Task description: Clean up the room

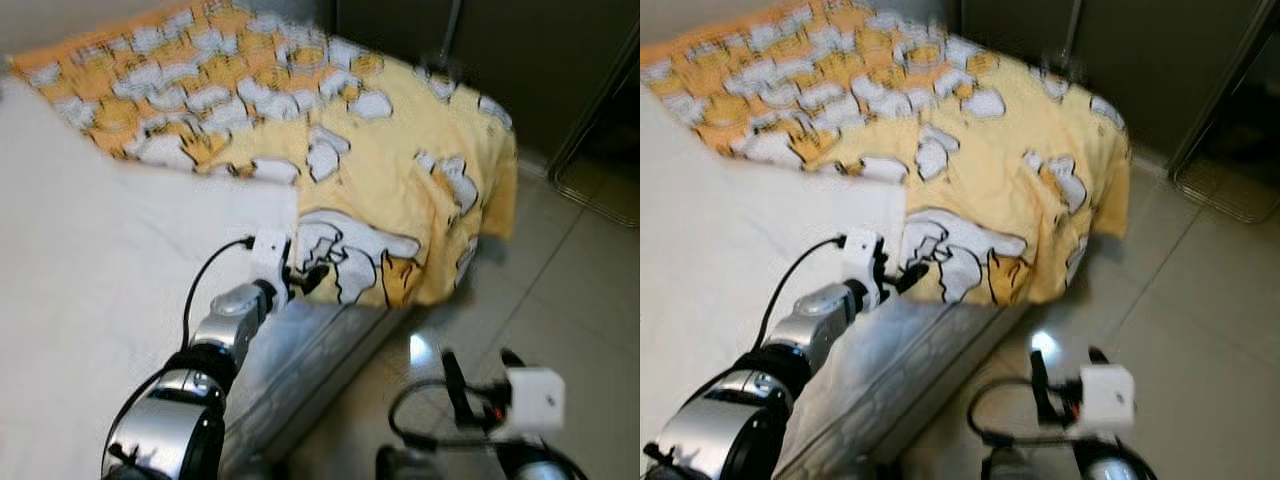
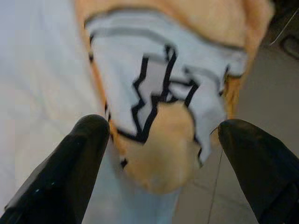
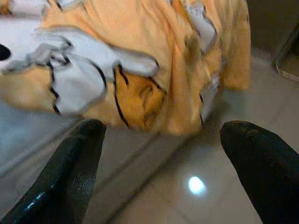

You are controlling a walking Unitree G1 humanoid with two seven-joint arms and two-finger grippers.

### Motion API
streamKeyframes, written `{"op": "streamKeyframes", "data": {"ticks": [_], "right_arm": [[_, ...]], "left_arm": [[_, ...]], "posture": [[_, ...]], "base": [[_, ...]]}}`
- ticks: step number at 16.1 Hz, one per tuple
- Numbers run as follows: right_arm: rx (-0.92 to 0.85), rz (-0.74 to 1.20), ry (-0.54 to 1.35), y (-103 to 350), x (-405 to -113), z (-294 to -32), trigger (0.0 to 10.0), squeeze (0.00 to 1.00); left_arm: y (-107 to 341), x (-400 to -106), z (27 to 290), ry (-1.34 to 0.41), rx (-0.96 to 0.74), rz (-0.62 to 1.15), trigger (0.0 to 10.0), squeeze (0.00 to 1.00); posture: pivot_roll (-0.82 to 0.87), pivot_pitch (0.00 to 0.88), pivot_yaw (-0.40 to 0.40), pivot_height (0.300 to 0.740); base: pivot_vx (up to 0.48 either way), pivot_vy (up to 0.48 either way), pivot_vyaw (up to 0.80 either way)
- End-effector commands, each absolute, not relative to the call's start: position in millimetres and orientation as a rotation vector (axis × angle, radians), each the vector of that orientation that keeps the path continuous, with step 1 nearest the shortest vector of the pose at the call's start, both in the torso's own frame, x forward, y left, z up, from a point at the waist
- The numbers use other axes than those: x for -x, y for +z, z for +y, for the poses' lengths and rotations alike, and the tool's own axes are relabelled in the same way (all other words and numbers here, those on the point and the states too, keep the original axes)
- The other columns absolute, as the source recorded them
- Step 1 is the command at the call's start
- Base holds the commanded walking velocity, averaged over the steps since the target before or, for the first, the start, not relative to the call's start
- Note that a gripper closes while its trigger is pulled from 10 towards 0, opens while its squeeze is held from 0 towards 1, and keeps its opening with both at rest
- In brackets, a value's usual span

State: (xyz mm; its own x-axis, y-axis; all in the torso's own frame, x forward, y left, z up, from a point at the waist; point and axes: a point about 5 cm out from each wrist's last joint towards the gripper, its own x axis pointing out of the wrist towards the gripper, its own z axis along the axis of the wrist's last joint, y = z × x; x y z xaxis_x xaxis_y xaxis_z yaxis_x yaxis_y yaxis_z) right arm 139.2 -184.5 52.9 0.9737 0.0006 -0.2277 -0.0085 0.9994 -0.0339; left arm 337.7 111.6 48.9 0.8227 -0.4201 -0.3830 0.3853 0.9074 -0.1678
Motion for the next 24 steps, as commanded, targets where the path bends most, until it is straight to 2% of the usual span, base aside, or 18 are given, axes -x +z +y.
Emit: {"op": "streamKeyframes", "data": {"ticks": [1,5,8,9,11,13,16,18,21,24], "right_arm": [[0.031,0.229,0.016,58.0,-136.0,-183.6,10.0,0.0],[0.03,0.264,0.023,63.2,-120.0,-180.7,10.0,0.0],[0.027,0.275,0.032,65.3,-120.2,-178.7,10.0,0.0],[0.027,0.275,0.034,65.3,-121.0,-178.4,10.0,0.0],[0.027,0.277,0.035,65.2,-122.9,-177.7,10.0,0.0],[0.024,0.273,0.035,65.5,-127.1,-177.3,10.0,0.0],[0.015,0.264,0.051,66.5,-131.7,-175.7,10.0,0.0],[0.019,0.264,0.063,65.5,-134.7,-175.5,10.0,0.0],[0.022,0.267,0.072,64.6,-135.9,-175.3,10.0,0.0],[0.019,0.263,0.085,65.5,-138.1,-173.0,10.0,0.0]], "left_arm": [[48.9,-338.7,113.8,-0.415,0.082,0.428,10.0,0.0],[41.8,-334.3,110.7,-0.406,0.097,0.45,10.0,0.0],[43.6,-334.7,103.6,-0.429,0.163,0.442,10.0,0.0],[40.3,-332.7,103.8,-0.427,0.162,0.461,0.0,0.0],[34.7,-329.9,106.2,-0.4,0.172,0.501,0.0,0.0],[30.1,-327.7,110.5,-0.346,0.295,0.537,0.0,0.0],[31.4,-327.5,109.0,-0.388,0.324,0.528,0.0,0.0],[36.5,-331.3,106.4,-0.378,0.454,0.524,0.0,0.0],[36.7,-330.1,100.6,-0.42,0.457,0.526,0.0,0.0],[37.7,-326.1,87.3,-0.573,0.298,0.501,0.0,0.0]], "posture": [[-0.26,0.246,0.086,0.74],[-0.27,0.282,0.076,0.74],[-0.27,0.283,0.076,0.74],[-0.26,0.28,0.077,0.74],[-0.26,0.277,0.08,0.74],[-0.26,0.268,0.083,0.74],[-0.26,0.255,0.082,0.74],[-0.26,0.246,0.08,0.74],[-0.26,0.231,0.079,0.74],[-0.26,0.221,0.079,0.74]], "base": [[0.0,0.0,0.0],[0.0,0.0,0.0],[0.0,0.0,0.0],[0.0,0.0,0.0],[0.0,0.0,0.0],[0.0,0.0,0.0],[0.0,0.0,0.0],[0.0,0.0,0.0],[0.0,0.0,0.0],[0.0,0.0,0.0]]}}
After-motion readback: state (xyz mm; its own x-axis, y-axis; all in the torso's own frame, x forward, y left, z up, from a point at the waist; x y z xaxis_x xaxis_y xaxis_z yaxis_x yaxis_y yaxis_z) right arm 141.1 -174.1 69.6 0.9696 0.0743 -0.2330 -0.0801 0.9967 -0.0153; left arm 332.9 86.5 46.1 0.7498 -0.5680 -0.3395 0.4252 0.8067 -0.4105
